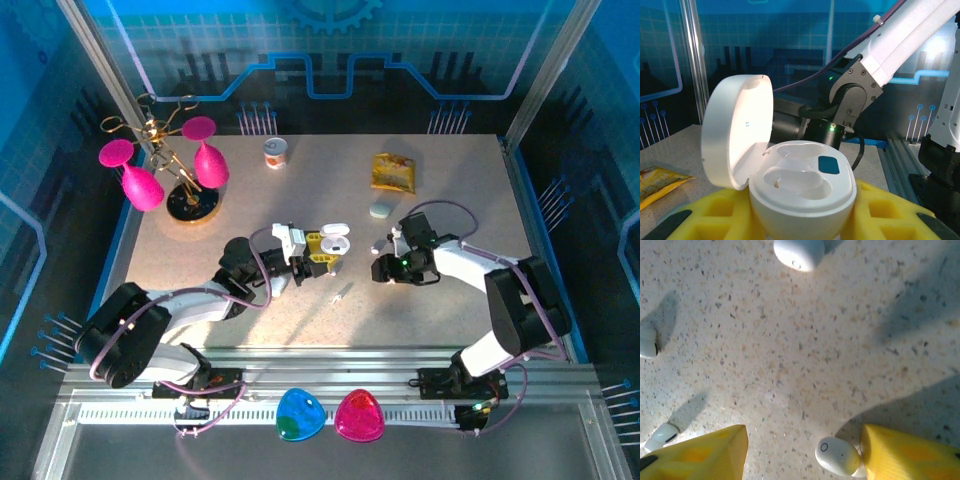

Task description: Insert the wireless bluetooth earbuds into the charging case

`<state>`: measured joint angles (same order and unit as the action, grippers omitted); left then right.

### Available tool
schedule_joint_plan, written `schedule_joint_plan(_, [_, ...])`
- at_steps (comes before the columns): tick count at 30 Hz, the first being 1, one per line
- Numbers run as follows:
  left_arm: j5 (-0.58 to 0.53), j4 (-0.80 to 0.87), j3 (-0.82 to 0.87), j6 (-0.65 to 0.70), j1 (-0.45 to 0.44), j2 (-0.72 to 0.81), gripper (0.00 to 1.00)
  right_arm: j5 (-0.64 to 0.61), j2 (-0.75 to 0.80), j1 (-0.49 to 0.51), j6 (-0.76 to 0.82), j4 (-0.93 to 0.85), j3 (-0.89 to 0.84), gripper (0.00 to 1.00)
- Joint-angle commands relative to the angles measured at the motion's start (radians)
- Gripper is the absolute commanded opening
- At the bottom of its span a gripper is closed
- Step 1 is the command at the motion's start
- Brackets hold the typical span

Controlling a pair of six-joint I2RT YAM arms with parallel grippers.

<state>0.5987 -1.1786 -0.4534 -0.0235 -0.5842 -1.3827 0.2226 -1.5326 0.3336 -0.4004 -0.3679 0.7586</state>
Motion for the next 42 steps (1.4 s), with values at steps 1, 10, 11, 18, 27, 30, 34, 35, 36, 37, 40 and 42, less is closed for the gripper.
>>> schedule_joint_plan(1, [0.008, -0.013, -0.023, 0.012, 0.009, 0.003, 0.24, 0.036, 0.051, 0.013, -0.035, -0.039, -0.035, 0.58])
schedule_joint_plan(10, [0.01, -0.018, -0.024, 0.009, 0.009, -0.001, 0.24, 0.031, 0.154, 0.025, -0.053, -0.08, -0.085, 0.57])
schedule_joint_plan(11, [0.01, -0.019, -0.025, 0.007, 0.01, -0.002, 0.24, 0.009, 0.167, 0.025, -0.039, -0.091, -0.082, 0.58])
schedule_joint_plan(18, [0.012, -0.025, -0.026, 0.001, 0.009, 0.004, 0.24, -0.161, 0.157, 0.085, 0.025, -0.229, 0.022, 0.56])
schedule_joint_plan(27, [-0.013, 0.02, 0.0, 0.041, 0.01, 0.055, 0.24, -0.322, 0.061, 0.146, -0.061, -0.294, 0.116, 0.49])
schedule_joint_plan(30, [-0.019, 0.045, 0.005, 0.054, 0.01, 0.071, 0.24, -0.267, 0.031, 0.143, -0.056, -0.235, 0.116, 0.49])
schedule_joint_plan(34, [-0.02, 0.047, 0.011, 0.054, 0.01, 0.073, 0.24, -0.217, -0.025, 0.13, -0.044, -0.18, 0.159, 0.5])
schedule_joint_plan(35, [-0.02, 0.044, 0.013, 0.053, 0.01, 0.073, 0.25, -0.207, -0.04, 0.126, -0.042, -0.172, 0.167, 0.5])
schedule_joint_plan(36, [-0.021, 0.043, 0.014, 0.052, 0.009, 0.073, 0.25, -0.198, -0.05, 0.122, -0.039, -0.163, 0.171, 0.5])
schedule_joint_plan(37, [-0.021, 0.042, 0.015, 0.052, 0.01, 0.074, 0.25, -0.187, -0.061, 0.118, -0.039, -0.153, 0.174, 0.5])
schedule_joint_plan(40, [-0.023, 0.042, 0.02, 0.051, 0.009, 0.079, 0.25, -0.151, -0.079, 0.112, -0.038, -0.136, 0.172, 0.51])
schedule_joint_plan(42, [-0.026, 0.044, 0.023, 0.053, 0.01, 0.084, 0.25, -0.122, -0.078, 0.112, -0.029, -0.115, 0.159, 0.52])
